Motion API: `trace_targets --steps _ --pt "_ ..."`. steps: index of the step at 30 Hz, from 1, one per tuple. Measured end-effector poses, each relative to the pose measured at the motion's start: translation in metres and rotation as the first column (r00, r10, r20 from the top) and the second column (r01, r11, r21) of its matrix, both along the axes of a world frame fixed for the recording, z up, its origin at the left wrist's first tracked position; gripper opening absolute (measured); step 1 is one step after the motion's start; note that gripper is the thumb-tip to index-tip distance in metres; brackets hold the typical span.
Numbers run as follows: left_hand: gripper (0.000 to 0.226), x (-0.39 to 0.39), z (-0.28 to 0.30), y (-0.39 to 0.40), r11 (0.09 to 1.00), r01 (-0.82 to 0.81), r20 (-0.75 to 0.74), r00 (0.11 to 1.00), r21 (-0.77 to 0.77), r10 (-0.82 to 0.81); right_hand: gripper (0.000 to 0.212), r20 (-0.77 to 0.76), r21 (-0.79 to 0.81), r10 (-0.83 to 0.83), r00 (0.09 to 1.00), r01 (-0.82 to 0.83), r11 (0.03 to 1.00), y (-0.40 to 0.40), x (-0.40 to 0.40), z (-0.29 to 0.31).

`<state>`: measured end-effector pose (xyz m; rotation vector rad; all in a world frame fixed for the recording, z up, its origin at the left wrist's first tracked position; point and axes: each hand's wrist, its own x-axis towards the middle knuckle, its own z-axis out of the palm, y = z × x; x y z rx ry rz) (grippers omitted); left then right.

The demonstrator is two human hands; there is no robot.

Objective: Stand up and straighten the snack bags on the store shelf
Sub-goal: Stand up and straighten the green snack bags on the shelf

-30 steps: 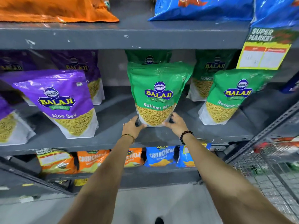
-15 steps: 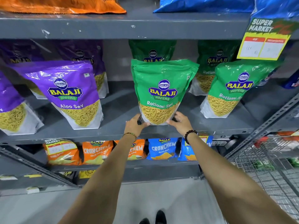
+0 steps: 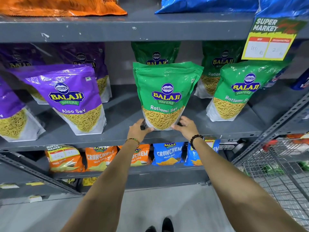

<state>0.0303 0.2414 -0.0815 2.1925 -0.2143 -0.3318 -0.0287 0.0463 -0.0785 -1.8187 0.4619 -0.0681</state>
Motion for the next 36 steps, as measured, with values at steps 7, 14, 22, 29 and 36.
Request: trace_targets --steps 7,14,22,29,36 --pt "0.049 -0.0014 0.0011 0.0002 1.000 0.004 -0.012 1.000 -0.023 -0.004 0.040 -0.004 0.013 0.005 1.000 -0.005 1.000 0.0004 -0.0003 0.0003" --pt "0.050 -0.0024 0.0024 0.0003 1.000 0.002 -0.012 1.000 -0.024 -0.002 0.041 0.000 0.026 0.004 1.000 -0.004 1.000 0.0007 -0.0006 0.0013" --pt "0.048 -0.0022 0.0028 -0.0009 0.999 -0.010 -0.016 1.000 -0.031 0.009 0.040 0.010 0.015 0.002 1.000 -0.002 1.000 0.0042 -0.0009 0.0028" --pt "0.050 -0.0019 0.0028 -0.0001 0.999 -0.013 -0.018 1.000 -0.032 0.012 0.039 -0.002 0.004 0.004 1.000 -0.004 1.000 0.0041 -0.0003 0.0025" --pt "0.047 -0.0018 0.0030 0.0004 1.000 -0.011 -0.026 1.000 -0.017 0.011 0.039 -0.009 -0.020 0.011 1.000 -0.011 1.000 0.0037 0.0024 -0.0007"
